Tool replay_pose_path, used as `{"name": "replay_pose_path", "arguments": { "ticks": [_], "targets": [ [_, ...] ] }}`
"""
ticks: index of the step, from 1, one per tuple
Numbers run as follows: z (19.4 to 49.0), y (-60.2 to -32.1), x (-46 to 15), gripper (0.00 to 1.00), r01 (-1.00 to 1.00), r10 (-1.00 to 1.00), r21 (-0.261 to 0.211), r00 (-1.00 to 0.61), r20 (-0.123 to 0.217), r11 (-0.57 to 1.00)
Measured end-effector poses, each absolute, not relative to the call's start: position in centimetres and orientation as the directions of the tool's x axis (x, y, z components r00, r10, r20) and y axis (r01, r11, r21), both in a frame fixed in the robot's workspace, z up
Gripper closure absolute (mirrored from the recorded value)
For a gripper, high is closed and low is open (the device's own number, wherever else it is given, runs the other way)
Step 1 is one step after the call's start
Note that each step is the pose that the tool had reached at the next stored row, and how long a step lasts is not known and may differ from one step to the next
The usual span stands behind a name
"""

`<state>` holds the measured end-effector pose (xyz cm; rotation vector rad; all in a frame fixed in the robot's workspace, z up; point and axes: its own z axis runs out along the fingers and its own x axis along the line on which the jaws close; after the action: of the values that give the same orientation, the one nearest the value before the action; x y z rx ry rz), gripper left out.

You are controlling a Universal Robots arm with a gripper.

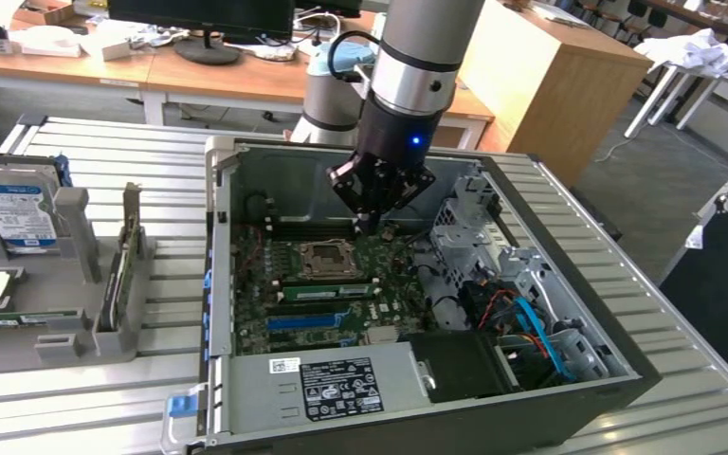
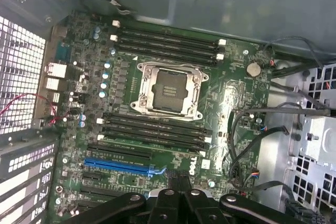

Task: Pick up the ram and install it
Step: 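Press down the ram until it locks into place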

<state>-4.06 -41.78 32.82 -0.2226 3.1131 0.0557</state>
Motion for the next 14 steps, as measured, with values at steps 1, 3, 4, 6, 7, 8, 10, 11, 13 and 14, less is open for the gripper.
{"name": "replay_pose_path", "arguments": {
  "ticks": [1, 3, 4, 6, 7, 8, 10, 11, 13, 14],
  "targets": [
    [32.82, -41.78, -4.06, 0.89, -0.143, -0.142, 0.034, -0.990, -0.023, 0.989],
    [32.82, -41.78, -4.06, 0.89, -0.142, -0.141, 0.034, -0.990, -0.023, 0.989],
    [32.82, -41.78, -4.06, 0.89, -0.141, -0.140, 0.034, -0.990, -0.023, 0.989],
    [32.82, -41.78, -4.07, 0.89, -0.137, -0.136, 0.034, -0.990, -0.021, 0.990],
    [32.82, -41.78, -4.05, 0.89, -0.135, -0.134, 0.035, -0.991, -0.018, 0.990],
    [32.82, -41.78, -4.02, 0.89, -0.133, -0.133, 0.035, -0.991, -0.014, 0.990],
    [32.83, -41.78, -3.95, 0.89, -0.130, -0.129, 0.036, -0.992, -0.006, 0.991],
    [32.83, -41.78, -3.92, 0.89, -0.127, -0.127, 0.037, -0.992, -0.003, 0.991],
    [32.84, -41.78, -3.88, 0.89, -0.122, -0.122, 0.037, -0.992, 0.002, 0.992],
    [32.84, -41.78, -3.88, 0.89, -0.117, -0.117, 0.037, -0.993, 0.002, 0.992]
  ]
}}
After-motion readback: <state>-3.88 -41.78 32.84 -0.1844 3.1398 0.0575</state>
